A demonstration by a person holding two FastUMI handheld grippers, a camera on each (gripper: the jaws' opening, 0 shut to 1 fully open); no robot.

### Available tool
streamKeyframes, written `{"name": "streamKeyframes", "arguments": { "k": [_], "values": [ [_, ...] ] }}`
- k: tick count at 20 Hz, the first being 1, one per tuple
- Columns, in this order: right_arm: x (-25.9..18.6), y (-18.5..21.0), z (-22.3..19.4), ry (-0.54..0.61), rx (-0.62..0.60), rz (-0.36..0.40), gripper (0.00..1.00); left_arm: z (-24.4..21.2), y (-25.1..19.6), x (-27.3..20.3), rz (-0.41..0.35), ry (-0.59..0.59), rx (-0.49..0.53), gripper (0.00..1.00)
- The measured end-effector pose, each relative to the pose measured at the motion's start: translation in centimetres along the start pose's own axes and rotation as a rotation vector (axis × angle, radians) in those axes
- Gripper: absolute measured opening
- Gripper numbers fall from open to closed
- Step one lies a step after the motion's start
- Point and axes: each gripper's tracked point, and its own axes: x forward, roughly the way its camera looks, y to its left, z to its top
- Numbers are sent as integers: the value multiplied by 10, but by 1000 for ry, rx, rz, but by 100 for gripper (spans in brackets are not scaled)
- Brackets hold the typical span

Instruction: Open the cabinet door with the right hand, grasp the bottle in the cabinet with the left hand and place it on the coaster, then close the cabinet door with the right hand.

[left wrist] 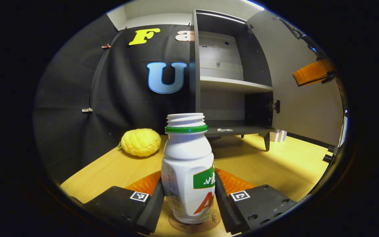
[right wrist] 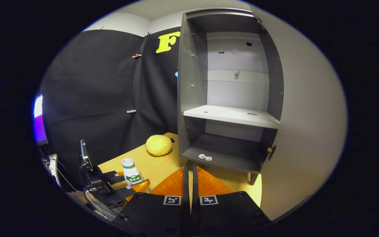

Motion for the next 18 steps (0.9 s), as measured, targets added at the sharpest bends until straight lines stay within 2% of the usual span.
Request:
{"name": "streamKeyframes", "arguments": {
  "k": [5,9,11,12,15,18],
  "values": [
    [0,-2,-16,37,-14,8,6,0,-7,-4,-1,-42,57,77],
    [3,3,-18,44,-25,28,6,-10,-5,-3,23,-14,128,82],
    [3,6,-18,50,-25,34,6,-10,-4,-4,25,-10,122,89],
    [3,6,-18,51,-29,32,6,-6,-3,-4,28,-15,116,96],
    [0,5,-12,53,-34,19,6,7,0,-3,21,-14,105,96],
    [-4,4,7,33,-29,4,6,46,0,-6,12,-39,123,96]
  ]
}}
